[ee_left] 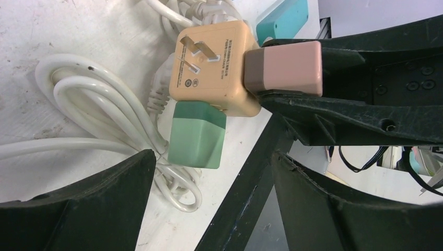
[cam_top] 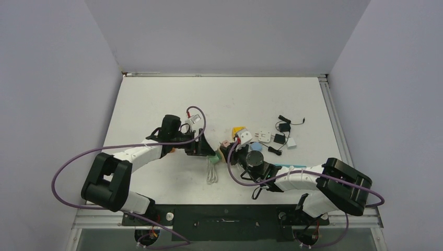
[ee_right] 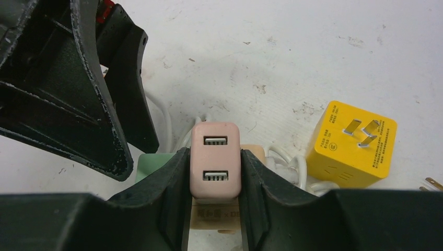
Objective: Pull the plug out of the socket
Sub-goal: Remove the plug from the socket.
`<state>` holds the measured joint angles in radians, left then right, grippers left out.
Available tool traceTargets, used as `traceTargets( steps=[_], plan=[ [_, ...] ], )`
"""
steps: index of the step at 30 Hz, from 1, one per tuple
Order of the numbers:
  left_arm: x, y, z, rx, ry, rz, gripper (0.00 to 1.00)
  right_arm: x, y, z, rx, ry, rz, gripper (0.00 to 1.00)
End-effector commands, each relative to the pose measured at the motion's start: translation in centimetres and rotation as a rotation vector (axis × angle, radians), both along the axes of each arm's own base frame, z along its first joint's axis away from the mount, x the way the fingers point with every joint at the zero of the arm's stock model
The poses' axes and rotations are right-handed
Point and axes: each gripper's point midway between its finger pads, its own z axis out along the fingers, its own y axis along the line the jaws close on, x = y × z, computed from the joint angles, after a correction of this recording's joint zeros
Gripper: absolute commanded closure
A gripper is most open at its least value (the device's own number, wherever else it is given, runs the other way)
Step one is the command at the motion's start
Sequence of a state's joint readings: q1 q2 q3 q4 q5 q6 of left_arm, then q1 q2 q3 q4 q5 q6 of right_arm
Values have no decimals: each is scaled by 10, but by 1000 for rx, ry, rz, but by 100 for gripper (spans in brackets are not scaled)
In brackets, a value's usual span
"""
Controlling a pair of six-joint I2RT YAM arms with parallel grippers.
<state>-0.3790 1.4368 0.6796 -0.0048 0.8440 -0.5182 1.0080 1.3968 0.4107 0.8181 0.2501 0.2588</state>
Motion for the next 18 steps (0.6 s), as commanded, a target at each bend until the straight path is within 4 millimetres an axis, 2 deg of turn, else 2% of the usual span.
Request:
traceTargets(
  steps=[1, 8, 11, 18],
  plan=[
    [3, -4, 9, -10, -28, -37, 25, -1, 3, 32, 115, -49, 17, 95],
    [-6, -10, 2, -33, 48, -64, 37, -7, 7, 35, 109, -70, 21, 95],
    [-11, -14, -3, -30, 78, -79, 38, -10, 12, 35, 104, -75, 36, 95],
    [-10, -19, -4, -42, 72, -84, 39, -15, 15, 40, 126, -75, 56, 95]
  ],
)
